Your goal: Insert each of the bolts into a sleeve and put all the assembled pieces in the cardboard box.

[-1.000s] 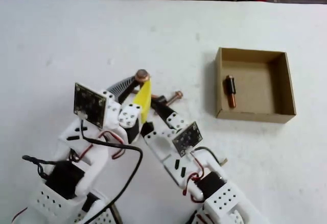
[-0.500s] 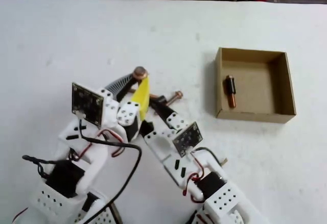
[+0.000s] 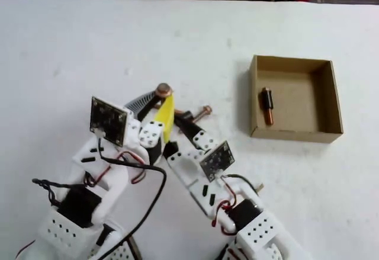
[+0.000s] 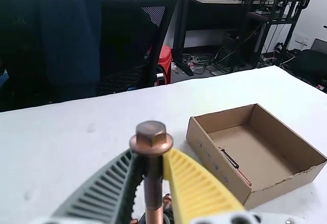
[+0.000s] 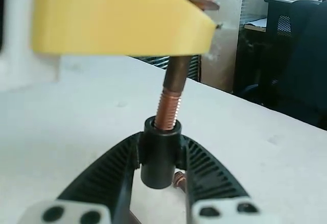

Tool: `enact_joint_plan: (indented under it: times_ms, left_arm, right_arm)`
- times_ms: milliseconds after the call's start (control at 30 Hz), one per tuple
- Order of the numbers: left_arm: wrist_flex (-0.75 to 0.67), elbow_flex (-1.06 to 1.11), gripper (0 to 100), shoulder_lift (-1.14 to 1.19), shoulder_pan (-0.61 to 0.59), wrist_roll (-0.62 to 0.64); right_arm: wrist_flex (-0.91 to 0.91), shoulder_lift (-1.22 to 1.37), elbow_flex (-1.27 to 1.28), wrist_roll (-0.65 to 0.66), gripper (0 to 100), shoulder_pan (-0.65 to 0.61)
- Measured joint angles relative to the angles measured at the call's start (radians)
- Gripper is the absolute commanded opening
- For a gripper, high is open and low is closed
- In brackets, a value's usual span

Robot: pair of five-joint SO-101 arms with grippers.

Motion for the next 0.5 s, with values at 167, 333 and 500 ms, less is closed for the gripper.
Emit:
enact_joint_plan:
  times_ms: [167,333,500]
  left_arm:
    - [0.002,0.000,3,0.002,0.000,0.000]
    - [0.074,0.000,3,-0.008,0.002,0.000]
    - [0.124,0.003,3,-0.009,0.003,0.000]
  right_arm:
    - [0.000,0.000,0.000,0.000,1.7,-0.003]
    - [0.000,0.000,0.000,-0.003,1.7,-0.005]
    - [0.000,0.000,0.000,-0.003,1.7,-0.006]
